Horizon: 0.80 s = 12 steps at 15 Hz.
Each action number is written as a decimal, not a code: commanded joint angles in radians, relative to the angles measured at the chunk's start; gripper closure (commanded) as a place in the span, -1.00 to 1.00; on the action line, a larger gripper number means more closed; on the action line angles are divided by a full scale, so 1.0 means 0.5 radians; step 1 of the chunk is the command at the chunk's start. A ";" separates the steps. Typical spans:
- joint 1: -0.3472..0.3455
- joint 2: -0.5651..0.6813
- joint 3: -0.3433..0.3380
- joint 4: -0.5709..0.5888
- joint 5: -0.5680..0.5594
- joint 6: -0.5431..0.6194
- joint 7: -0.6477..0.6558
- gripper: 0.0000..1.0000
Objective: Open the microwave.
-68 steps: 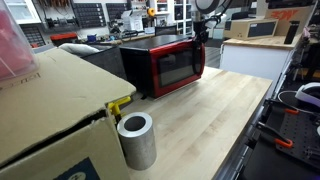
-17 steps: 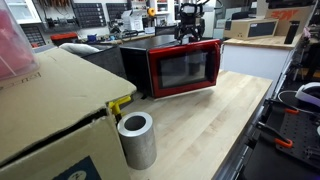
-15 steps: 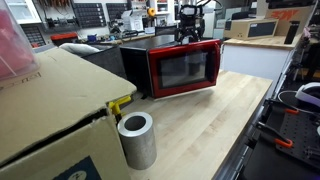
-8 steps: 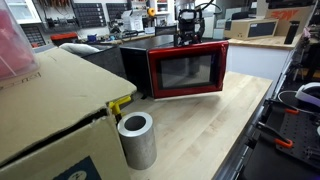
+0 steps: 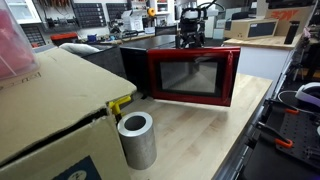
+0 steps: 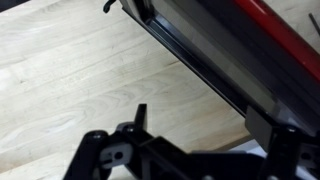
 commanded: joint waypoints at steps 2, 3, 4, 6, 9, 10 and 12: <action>0.056 -0.161 0.047 -0.207 0.020 0.098 0.036 -1.00; 0.071 -0.171 0.061 -0.230 0.009 0.124 0.037 -1.00; 0.085 -0.178 0.076 -0.255 0.001 0.168 0.030 -1.00; 0.113 -0.194 0.103 -0.293 -0.017 0.231 0.038 -1.00; 0.155 -0.217 0.143 -0.343 -0.039 0.332 0.025 -1.00; 0.161 -0.243 0.147 -0.367 -0.059 0.366 0.016 -1.00; 0.157 -0.289 0.143 -0.394 -0.125 0.385 -0.001 -1.00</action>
